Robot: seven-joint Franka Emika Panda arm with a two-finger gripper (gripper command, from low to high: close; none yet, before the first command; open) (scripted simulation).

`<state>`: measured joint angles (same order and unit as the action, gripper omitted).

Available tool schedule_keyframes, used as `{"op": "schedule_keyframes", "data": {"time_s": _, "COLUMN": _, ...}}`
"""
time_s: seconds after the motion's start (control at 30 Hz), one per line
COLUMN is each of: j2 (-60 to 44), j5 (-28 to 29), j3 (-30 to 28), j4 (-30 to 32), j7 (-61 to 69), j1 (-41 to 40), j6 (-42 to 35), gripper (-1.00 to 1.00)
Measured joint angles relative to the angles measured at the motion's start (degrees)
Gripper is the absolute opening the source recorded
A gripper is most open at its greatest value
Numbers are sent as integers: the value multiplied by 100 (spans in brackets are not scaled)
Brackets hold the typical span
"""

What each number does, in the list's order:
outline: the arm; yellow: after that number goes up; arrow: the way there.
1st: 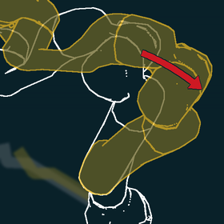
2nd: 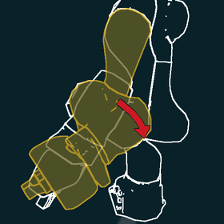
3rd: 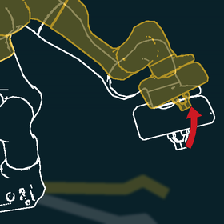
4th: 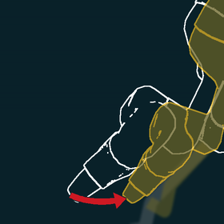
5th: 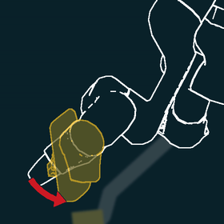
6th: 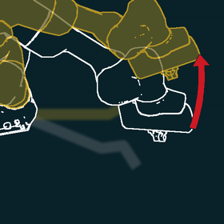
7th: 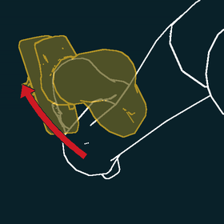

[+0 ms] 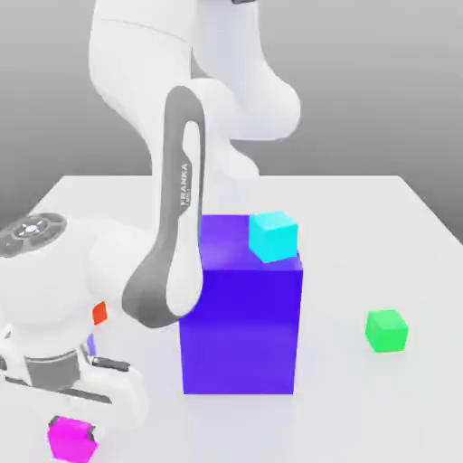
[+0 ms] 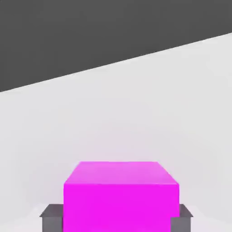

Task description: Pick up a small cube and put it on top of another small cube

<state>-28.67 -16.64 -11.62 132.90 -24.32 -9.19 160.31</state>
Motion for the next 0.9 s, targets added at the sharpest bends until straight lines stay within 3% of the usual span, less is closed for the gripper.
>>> {"op": "schedule_keyframes", "data": {"time_s": 0.2, "j2": 924, "j5": 489, "j3": -278, "j4": 279, "j7": -366, "j1": 375, "j6": -636, "gripper": -100}}
{"op": "schedule_keyframes", "data": {"time_s": 0.53, "j2": 2258, "j5": 899, "j3": 1094, "j4": 1543, "j7": -697, "j1": 1949, "j6": -693, "gripper": -100}}
{"op": "schedule_keyframes", "data": {"time_s": 0.7, "j2": 3195, "j5": 1103, "j3": 2021, "j4": 2395, "j7": -910, "j1": 3768, "j6": -711, "gripper": -100}}
{"op": "schedule_keyframes", "data": {"time_s": 0.8, "j2": 3513, "j5": 1266, "j3": 2375, "j4": 2776, "j7": -1051, "j1": 4142, "j6": -608, "gripper": -100}}
{"op": "schedule_keyframes", "data": {"time_s": 0.9, "j2": 3047, "j5": 1569, "j3": 2419, "j4": 2819, "j7": -1271, "j1": 4160, "j6": -100, "gripper": -100}}
